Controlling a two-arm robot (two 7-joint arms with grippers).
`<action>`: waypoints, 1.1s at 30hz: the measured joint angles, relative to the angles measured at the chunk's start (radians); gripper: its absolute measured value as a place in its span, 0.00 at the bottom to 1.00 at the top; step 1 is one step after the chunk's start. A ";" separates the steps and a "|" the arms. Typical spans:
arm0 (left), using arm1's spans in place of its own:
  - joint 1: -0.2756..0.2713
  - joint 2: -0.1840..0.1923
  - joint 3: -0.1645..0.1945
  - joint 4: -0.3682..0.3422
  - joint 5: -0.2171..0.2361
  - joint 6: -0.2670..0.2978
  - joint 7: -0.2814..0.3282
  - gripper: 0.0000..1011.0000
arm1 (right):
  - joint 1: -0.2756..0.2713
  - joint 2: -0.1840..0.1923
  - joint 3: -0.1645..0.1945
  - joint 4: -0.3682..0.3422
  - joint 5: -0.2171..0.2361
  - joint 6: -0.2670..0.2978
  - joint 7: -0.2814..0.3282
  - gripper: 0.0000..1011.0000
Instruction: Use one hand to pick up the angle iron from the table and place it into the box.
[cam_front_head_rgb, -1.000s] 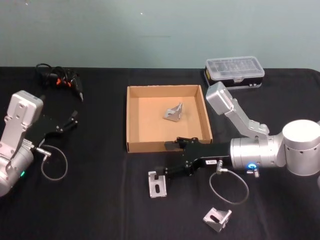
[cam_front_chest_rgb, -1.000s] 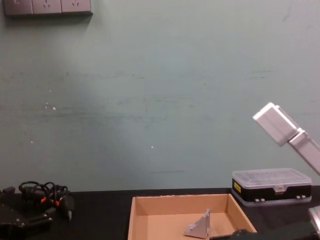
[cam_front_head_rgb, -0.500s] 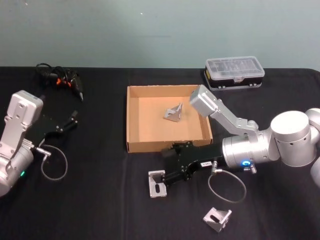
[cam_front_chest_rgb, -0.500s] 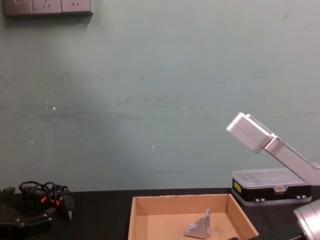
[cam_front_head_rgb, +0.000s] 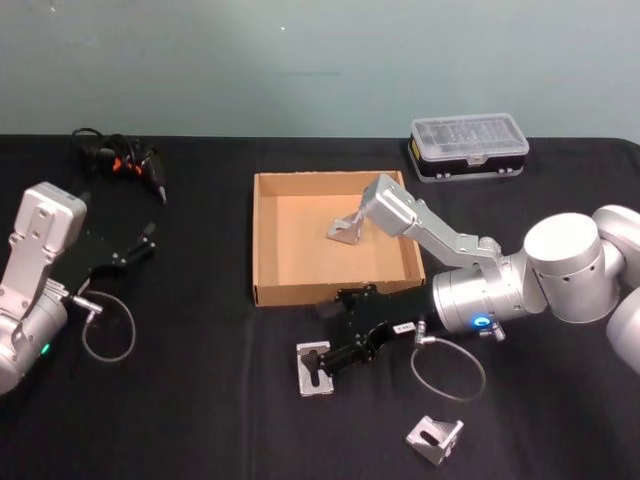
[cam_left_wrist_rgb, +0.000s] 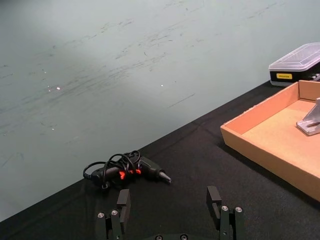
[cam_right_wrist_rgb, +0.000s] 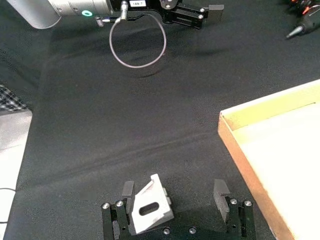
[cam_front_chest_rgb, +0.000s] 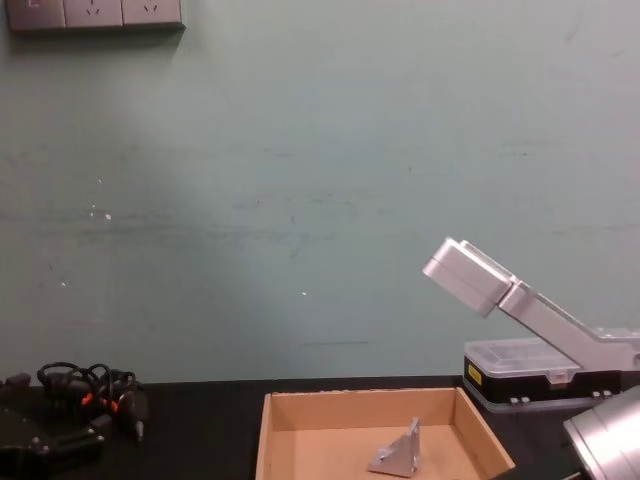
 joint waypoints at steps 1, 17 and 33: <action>0.000 0.000 0.000 0.000 0.000 0.000 0.000 0.99 | 0.006 -0.004 -0.005 0.007 0.000 -0.001 0.003 0.99; 0.000 0.000 0.000 0.000 0.000 0.000 0.000 0.99 | 0.040 -0.036 -0.041 0.073 0.011 -0.017 0.020 0.99; 0.000 0.000 0.000 0.000 0.000 0.000 0.000 0.99 | 0.029 -0.023 -0.039 0.051 0.016 -0.010 0.009 0.97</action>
